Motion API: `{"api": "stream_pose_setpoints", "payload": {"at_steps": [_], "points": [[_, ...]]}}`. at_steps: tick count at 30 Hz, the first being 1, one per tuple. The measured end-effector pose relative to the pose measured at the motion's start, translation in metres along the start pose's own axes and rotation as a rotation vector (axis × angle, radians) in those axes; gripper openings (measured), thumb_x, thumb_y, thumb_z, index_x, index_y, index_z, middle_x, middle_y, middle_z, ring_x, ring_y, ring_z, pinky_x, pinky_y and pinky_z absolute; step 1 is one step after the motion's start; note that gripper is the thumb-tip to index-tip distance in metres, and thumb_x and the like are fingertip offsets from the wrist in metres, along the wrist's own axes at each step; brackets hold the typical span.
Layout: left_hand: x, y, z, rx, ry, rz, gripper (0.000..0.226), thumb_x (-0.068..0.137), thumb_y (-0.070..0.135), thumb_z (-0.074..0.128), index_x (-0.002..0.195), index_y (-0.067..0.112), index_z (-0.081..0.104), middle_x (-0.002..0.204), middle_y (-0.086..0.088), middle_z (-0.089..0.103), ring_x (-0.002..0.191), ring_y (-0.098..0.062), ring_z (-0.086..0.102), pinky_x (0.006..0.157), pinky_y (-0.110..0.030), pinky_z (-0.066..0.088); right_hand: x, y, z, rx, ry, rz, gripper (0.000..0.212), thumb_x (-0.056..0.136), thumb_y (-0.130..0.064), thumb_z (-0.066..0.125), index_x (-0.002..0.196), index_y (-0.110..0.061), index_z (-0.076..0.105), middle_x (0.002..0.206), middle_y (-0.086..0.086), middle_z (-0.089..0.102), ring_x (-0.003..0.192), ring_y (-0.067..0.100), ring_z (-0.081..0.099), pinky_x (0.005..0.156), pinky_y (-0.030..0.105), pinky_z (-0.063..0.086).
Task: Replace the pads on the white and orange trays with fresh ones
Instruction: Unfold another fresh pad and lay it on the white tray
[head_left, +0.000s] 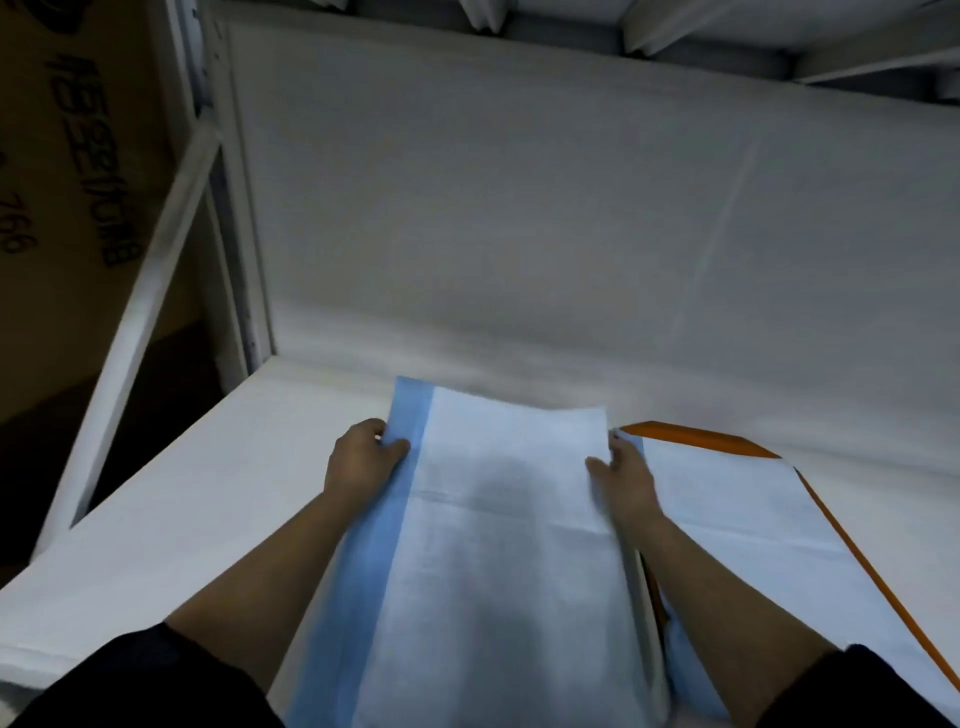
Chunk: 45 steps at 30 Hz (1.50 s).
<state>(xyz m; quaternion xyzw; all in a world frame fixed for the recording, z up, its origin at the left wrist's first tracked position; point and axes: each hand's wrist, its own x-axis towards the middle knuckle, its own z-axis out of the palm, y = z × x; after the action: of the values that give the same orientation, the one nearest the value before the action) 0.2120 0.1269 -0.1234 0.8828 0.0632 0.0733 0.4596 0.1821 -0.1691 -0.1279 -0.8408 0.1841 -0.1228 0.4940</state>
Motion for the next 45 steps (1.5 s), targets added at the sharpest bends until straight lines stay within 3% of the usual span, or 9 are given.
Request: {"api": "stream_pose_setpoints", "payload": {"at_steps": [3, 6, 9, 12, 18, 21, 24, 34, 45], "points": [[0.0, -0.011, 0.012, 0.162, -0.001, -0.052, 0.024, 0.086, 0.022, 0.059, 0.069, 0.01, 0.047, 0.067, -0.005, 0.052, 0.071, -0.029, 0.052, 0.06, -0.03, 0.037, -0.006, 0.025, 0.01, -0.196, -0.157, 0.055, 0.077, 0.083, -0.009, 0.066, 0.147, -0.005, 0.022, 0.133, 0.015, 0.047, 0.116, 0.033, 0.053, 0.094, 0.036, 0.043], [-0.002, -0.011, 0.016, 0.215, -0.057, -0.094, 0.013, 0.087, 0.023, 0.057, 0.089, 0.011, 0.053, 0.088, -0.01, 0.06, 0.085, -0.032, 0.057, 0.071, -0.034, 0.043, -0.012, 0.037, 0.006, -0.28, -0.217, 0.035, 0.079, 0.083, -0.005, 0.063, 0.148, -0.009, 0.018, 0.111, 0.013, 0.057, 0.099, 0.029, 0.057, 0.086, 0.035, 0.045], [-0.005, -0.011, 0.012, 0.158, -0.179, -0.114, 0.071, 0.087, 0.032, 0.063, 0.144, 0.012, 0.025, 0.125, -0.017, 0.057, 0.112, -0.035, 0.056, 0.09, -0.037, 0.043, -0.011, 0.042, 0.001, -0.305, -0.119, 0.033, 0.07, 0.086, -0.006, 0.057, 0.148, -0.014, 0.024, 0.115, 0.015, 0.061, 0.104, 0.029, 0.057, 0.09, 0.034, 0.045], [-0.015, -0.013, 0.002, 0.19, -0.359, 0.013, 0.097, 0.085, 0.026, 0.067, 0.151, 0.021, -0.004, 0.128, -0.02, 0.055, 0.111, -0.037, 0.057, 0.092, -0.036, 0.044, -0.013, 0.039, -0.003, -0.289, -0.153, 0.03, 0.074, 0.086, -0.008, 0.06, 0.149, -0.014, 0.021, 0.135, 0.016, 0.05, 0.116, 0.031, 0.053, 0.094, 0.035, 0.045], [-0.033, -0.019, -0.009, 0.363, -0.613, 0.181, 0.043, 0.085, 0.013, 0.067, 0.125, 0.023, 0.056, 0.135, 0.005, 0.051, 0.123, -0.014, 0.05, 0.098, -0.018, 0.038, -0.03, 0.039, -0.014, -0.374, -0.384, 0.0, 0.076, 0.082, -0.01, 0.068, 0.143, -0.014, 0.023, 0.126, 0.011, 0.046, 0.114, 0.024, 0.05, 0.086, 0.026, 0.043], [-0.037, -0.017, -0.004, 0.475, -0.506, 0.176, 0.029, 0.083, 0.004, 0.056, 0.09, 0.031, 0.064, 0.121, 0.005, 0.061, 0.112, -0.013, 0.056, 0.093, -0.021, 0.043, -0.034, 0.04, -0.018, -0.442, -0.399, -0.056, 0.027, 0.081, -0.006, 0.064, 0.098, -0.021, 0.049, 0.096, 0.0, 0.053, 0.091, 0.016, 0.053, 0.073, 0.025, 0.043], [-0.036, -0.012, -0.002, 0.49, -0.352, 0.239, 0.031, 0.084, 0.004, 0.052, 0.085, 0.032, 0.065, 0.113, 0.005, 0.065, 0.104, -0.012, 0.059, 0.079, -0.016, 0.04, -0.03, 0.04, -0.019, -0.376, -0.287, -0.164, 0.037, 0.08, 0.004, 0.058, 0.067, -0.031, 0.057, 0.087, -0.004, 0.062, 0.089, 0.014, 0.059, 0.076, 0.021, 0.044], [0.004, -0.003, 0.029, 0.488, -0.212, 0.239, 0.035, 0.091, 0.007, 0.047, 0.118, 0.019, 0.064, 0.127, -0.005, 0.06, 0.116, -0.024, 0.055, 0.095, -0.028, 0.042, 0.008, 0.035, 0.0, -0.371, -0.068, -0.133, 0.032, 0.09, 0.003, 0.048, 0.113, -0.012, 0.064, 0.128, 0.013, 0.053, 0.113, 0.026, 0.055, 0.092, 0.024, 0.038], [0.004, -0.005, 0.052, 0.865, -0.277, 0.21, 0.036, 0.096, 0.014, 0.038, 0.131, 0.01, 0.045, 0.123, -0.006, 0.05, 0.111, -0.027, 0.056, 0.089, -0.032, 0.045, 0.005, 0.023, 0.011, -1.195, -0.075, -0.271, 0.033, 0.096, -0.008, 0.039, 0.127, -0.012, 0.049, 0.124, 0.007, 0.054, 0.11, 0.023, 0.058, 0.079, 0.031, 0.048]]}}
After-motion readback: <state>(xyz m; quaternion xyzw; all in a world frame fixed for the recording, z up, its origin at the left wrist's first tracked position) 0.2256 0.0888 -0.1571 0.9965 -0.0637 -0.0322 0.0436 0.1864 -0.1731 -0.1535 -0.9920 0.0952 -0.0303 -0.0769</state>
